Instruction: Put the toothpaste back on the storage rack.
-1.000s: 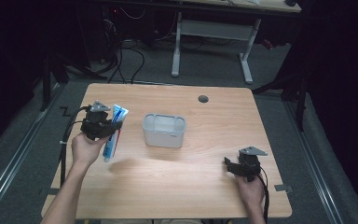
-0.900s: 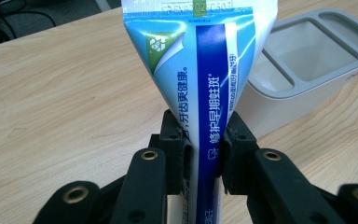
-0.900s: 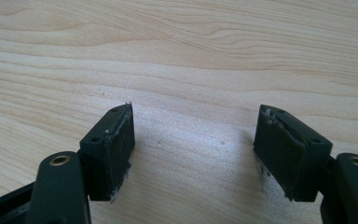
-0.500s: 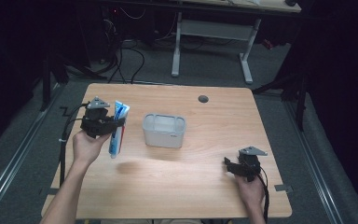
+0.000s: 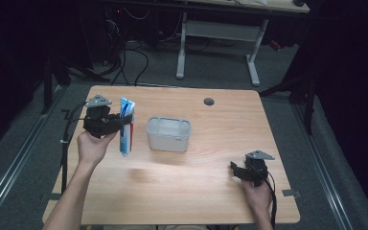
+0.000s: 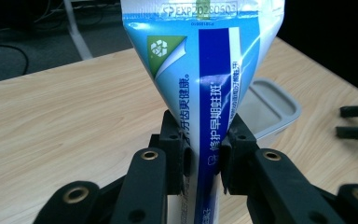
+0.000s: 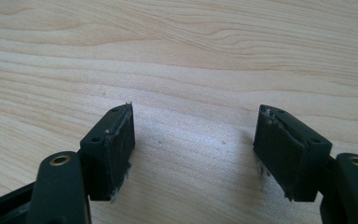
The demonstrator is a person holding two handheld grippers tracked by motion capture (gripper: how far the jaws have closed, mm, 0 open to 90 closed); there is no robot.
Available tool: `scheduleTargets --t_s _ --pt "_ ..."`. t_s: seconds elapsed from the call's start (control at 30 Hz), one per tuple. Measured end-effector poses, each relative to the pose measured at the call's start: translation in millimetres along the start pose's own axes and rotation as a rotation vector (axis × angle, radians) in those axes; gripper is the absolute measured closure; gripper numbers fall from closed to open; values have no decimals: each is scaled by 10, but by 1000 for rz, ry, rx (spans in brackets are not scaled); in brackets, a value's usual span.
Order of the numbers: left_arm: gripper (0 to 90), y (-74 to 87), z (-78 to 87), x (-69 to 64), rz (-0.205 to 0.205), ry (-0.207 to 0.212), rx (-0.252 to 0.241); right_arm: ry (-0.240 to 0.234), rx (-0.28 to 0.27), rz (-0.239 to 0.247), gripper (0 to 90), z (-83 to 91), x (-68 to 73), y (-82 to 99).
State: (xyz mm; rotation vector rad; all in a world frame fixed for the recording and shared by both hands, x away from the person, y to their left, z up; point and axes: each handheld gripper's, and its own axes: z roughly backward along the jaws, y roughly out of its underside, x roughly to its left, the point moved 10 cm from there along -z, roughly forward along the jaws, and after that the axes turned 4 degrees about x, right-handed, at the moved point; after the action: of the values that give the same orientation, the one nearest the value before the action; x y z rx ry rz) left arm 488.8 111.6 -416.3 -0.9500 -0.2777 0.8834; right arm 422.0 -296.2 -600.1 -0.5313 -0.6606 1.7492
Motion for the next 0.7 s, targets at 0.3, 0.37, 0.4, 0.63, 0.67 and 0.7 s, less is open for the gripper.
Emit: scheduleTargets --t_s 0.3,0.37,0.4,0.63,0.67,0.7 --pt "742 -78 6 -34 11 7 -23 0 0 -1 289 0 1 1" --pt "742 -112 11 -60 10 16 -35 -1 1 -2 288 0 1 1" --pt "742 -146 14 -84 3 21 -40 0 1 -2 289 1 2 2" --pt "744 -285 0 -185 -7 42 -82 -1 0 0 289 0 1 0" --pt "744 -303 -6 -206 -11 46 -85 -1 0 1 288 0 1 1" --pt "744 -319 -12 -225 -18 47 -87 -1 0 1 288 0 1 1"
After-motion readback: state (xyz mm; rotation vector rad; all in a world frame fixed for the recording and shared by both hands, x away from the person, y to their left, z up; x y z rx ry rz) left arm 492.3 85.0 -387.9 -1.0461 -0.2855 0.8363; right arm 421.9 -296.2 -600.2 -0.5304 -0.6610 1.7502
